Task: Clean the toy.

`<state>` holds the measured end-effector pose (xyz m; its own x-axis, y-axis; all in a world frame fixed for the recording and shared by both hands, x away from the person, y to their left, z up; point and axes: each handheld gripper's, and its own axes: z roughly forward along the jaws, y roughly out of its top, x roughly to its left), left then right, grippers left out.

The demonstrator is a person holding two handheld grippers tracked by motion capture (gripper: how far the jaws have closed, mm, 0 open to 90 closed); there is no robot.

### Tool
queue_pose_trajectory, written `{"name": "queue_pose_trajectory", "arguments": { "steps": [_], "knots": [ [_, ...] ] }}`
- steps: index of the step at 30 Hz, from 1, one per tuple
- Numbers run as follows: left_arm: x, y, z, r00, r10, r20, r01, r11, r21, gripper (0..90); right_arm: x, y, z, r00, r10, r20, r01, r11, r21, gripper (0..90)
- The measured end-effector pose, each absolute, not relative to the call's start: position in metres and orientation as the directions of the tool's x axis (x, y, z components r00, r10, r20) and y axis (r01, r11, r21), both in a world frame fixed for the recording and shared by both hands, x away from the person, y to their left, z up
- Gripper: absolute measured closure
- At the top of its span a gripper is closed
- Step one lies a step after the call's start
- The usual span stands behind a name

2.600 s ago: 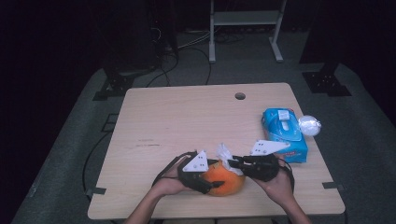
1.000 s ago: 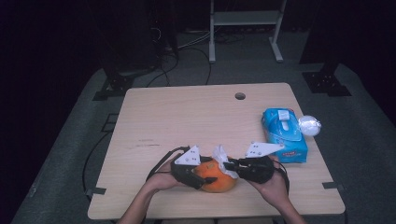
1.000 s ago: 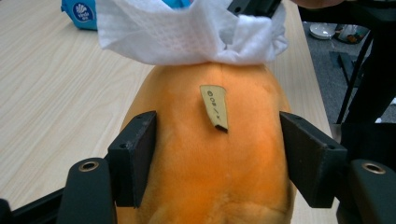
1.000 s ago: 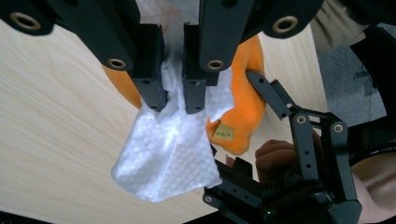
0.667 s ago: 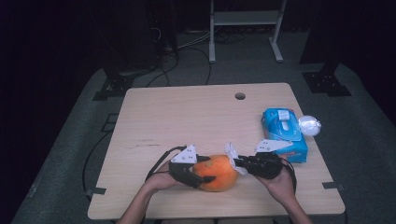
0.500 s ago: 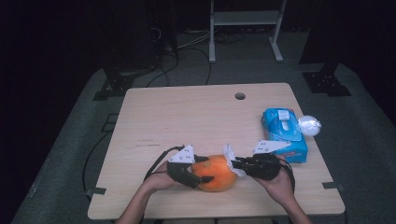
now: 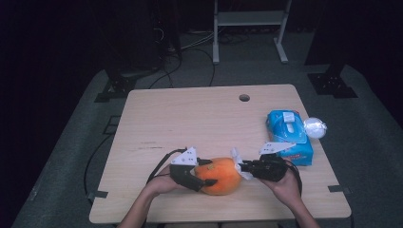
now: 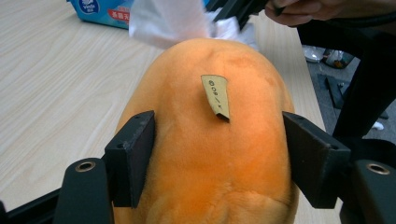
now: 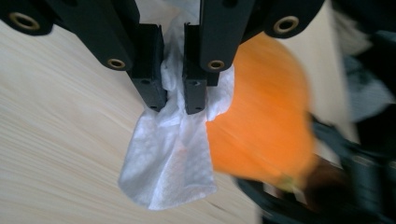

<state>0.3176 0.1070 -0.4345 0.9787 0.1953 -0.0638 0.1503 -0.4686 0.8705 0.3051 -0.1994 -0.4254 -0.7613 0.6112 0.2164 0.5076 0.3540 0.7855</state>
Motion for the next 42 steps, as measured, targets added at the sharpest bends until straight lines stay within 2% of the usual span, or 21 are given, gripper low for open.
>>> {"name": "queue_pose_trajectory", "arguments": {
  "steps": [3,6,8,12,15,17,20,24,27,31,37,42],
  "knots": [
    [0.319,0.109,-0.437,0.976,0.201,-0.081,0.166,-0.45,0.877,29.6,0.304,-0.205,-0.425,-0.754,0.606,0.252,0.516,0.31,0.799,80.1],
    [0.319,0.108,-0.436,0.976,0.203,-0.081,0.167,-0.453,0.876,29.5,0.299,-0.2,-0.415,-0.785,0.566,0.251,0.476,0.291,0.83,80.1],
    [0.318,0.108,-0.436,0.977,0.202,-0.073,0.16,-0.458,0.875,29.4,0.298,-0.195,-0.416,-0.797,0.558,0.232,0.467,0.325,0.822,80.1],
    [0.319,0.105,-0.436,0.974,0.21,-0.08,0.17,-0.457,0.873,29.3,0.304,-0.2,-0.428,-0.773,0.589,0.235,0.51,0.358,0.782,80.1],
    [0.315,0.101,-0.434,0.979,0.193,-0.059,0.146,-0.477,0.867,29.3,0.304,-0.202,-0.423,-0.769,0.588,0.25,0.507,0.324,0.799,80.1],
    [0.312,0.096,-0.435,0.983,0.179,-0.046,0.129,-0.485,0.865,29.3,0.302,-0.2,-0.415,-0.787,0.549,0.283,0.486,0.268,0.832,80.1],
    [0.311,0.095,-0.433,0.984,0.174,-0.026,0.111,-0.502,0.857,29.1,0.299,-0.191,-0.412,-0.809,0.534,0.246,0.46,0.313,0.831,80.0],
    [0.312,0.098,-0.435,0.982,0.18,-0.05,0.132,-0.48,0.867,29.1,0.302,-0.197,-0.423,-0.784,0.57,0.247,0.5,0.343,0.795,80.0],
    [0.314,0.1,-0.435,0.981,0.184,-0.057,0.139,-0.476,0.868,29.1,0.302,-0.203,-0.424,-0.773,0.581,0.255,0.51,0.33,0.794,80.1],
    [0.315,0.104,-0.435,0.982,0.182,-0.055,0.137,-0.477,0.868,28.9,0.299,-0.196,-0.416,-0.794,0.562,0.231,0.476,0.339,0.812,80.0],
    [0.319,0.107,-0.436,0.978,0.196,-0.074,0.159,-0.463,0.872,28.7,0.304,-0.202,-0.426,-0.773,0.569,0.281,0.531,0.338,0.777,80.0],
    [0.32,0.109,-0.436,0.976,0.202,-0.082,0.168,-0.457,0.874,28.8,0.299,-0.198,-0.411,-0.805,0.526,0.276,0.483,0.309,0.82,80.0]
  ]
}}
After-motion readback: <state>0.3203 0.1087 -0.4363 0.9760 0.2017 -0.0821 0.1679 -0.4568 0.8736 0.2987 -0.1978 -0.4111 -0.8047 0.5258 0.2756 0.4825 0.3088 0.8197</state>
